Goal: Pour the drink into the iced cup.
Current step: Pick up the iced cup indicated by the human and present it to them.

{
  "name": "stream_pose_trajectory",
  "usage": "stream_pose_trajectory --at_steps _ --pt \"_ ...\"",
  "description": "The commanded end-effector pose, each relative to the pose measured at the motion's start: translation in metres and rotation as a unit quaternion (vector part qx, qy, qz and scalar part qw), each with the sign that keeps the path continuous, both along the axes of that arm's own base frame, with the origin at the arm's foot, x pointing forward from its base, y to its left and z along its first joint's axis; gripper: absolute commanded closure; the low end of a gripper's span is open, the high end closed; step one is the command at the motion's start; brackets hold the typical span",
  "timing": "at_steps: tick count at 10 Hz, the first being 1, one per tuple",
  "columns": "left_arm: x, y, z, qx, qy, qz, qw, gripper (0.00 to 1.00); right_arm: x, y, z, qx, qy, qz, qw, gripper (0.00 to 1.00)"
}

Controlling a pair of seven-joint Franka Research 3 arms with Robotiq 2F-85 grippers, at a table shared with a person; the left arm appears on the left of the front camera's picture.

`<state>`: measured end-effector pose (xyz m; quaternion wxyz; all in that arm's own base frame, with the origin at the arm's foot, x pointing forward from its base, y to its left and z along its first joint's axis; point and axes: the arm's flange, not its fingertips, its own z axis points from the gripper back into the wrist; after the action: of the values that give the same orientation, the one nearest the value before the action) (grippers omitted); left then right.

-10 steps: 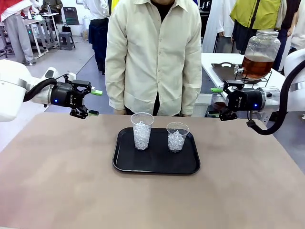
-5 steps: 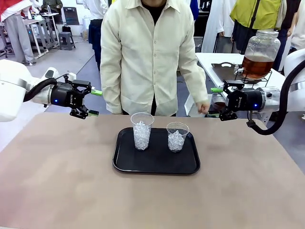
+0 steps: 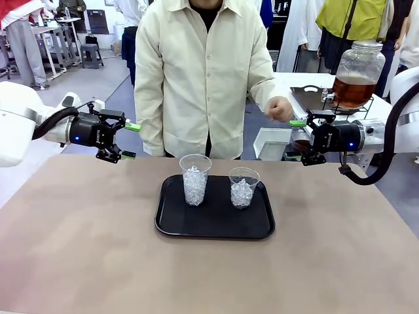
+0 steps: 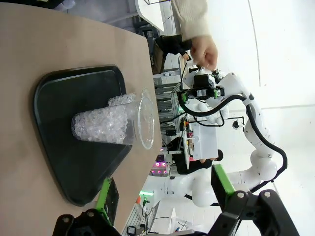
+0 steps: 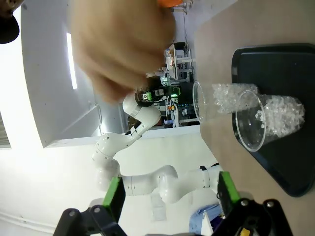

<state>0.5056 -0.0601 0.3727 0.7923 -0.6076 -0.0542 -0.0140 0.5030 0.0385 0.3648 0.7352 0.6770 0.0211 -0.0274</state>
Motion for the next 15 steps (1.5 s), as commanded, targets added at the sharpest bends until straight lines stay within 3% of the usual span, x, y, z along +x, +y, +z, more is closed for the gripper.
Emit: stream_pose_trajectory --at_steps 1,13,15 --pt "-0.0003 0.0004 0.0000 0.003 -0.001 0.000 1.000 0.00 -0.0008 0.0002 0.0011 0.001 -0.001 -0.001 1.000 0.00" --pt "-0.0003 0.0004 0.0000 0.003 -0.001 0.000 1.000 0.00 0.0000 0.0000 0.0000 0.000 0.000 0.000 1.000 0.00" --pt "-0.0003 0.0004 0.0000 0.003 -0.001 0.000 1.000 0.00 -0.0084 -0.0027 -0.0058 -0.008 -0.117 0.008 0.993 0.00"
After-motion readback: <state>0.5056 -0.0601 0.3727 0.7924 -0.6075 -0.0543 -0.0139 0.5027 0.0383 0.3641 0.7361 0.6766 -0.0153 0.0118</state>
